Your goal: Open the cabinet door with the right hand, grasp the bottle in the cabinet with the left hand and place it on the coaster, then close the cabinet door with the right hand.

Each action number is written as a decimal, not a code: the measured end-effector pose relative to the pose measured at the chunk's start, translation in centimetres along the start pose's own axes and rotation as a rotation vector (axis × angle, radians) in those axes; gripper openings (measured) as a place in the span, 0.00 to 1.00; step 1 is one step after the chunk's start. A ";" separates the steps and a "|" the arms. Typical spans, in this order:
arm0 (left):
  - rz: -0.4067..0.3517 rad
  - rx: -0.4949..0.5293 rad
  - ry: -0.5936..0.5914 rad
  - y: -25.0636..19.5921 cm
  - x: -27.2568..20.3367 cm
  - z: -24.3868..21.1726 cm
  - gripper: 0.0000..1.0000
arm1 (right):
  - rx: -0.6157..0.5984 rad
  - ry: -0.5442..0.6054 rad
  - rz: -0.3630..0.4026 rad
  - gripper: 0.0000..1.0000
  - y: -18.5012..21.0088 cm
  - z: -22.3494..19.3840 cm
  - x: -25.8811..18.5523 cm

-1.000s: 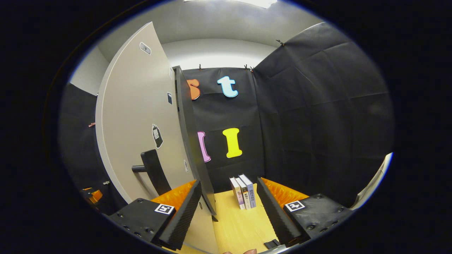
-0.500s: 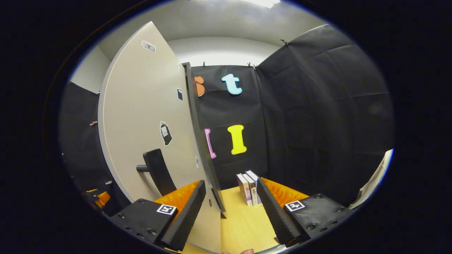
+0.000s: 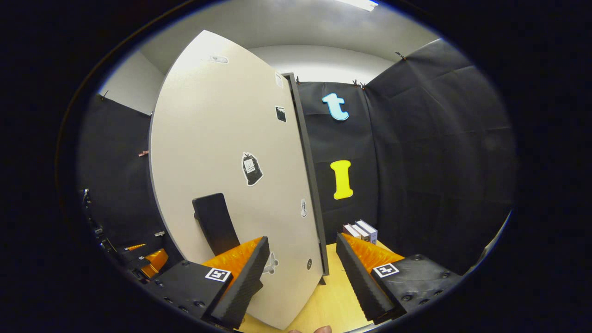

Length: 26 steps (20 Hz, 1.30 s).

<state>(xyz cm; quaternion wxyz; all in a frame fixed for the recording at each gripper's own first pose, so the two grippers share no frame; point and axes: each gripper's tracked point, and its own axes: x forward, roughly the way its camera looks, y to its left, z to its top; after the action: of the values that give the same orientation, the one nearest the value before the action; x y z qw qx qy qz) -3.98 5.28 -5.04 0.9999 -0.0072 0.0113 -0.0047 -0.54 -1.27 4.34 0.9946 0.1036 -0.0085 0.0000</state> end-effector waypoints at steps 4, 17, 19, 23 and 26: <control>-0.003 -0.005 0.000 0.0 0.1 0.1 0.94 | 0.056 0.002 0.028 0.95 2.0 -0.9 0.8; -0.023 0.004 0.011 -1.1 0.0 0.6 0.94 | -0.039 0.062 0.228 0.98 8.7 -4.5 2.3; -0.030 0.012 0.014 -1.3 0.1 0.7 0.92 | -0.048 0.060 0.229 0.97 8.6 -4.5 2.1; -0.040 0.013 0.016 -1.8 0.4 0.8 0.94 | -0.052 0.046 0.228 0.97 8.2 -4.3 2.1; -0.049 0.003 0.018 -2.4 0.6 0.9 0.94 | -0.048 0.049 0.213 0.97 7.2 -4.6 2.4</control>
<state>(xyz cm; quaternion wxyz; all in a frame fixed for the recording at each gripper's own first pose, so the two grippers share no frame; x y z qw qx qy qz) -3.34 2.90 -4.12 0.9994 -0.0057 0.0203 -0.0292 1.90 6.72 1.41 0.9910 0.0784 0.0050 0.1081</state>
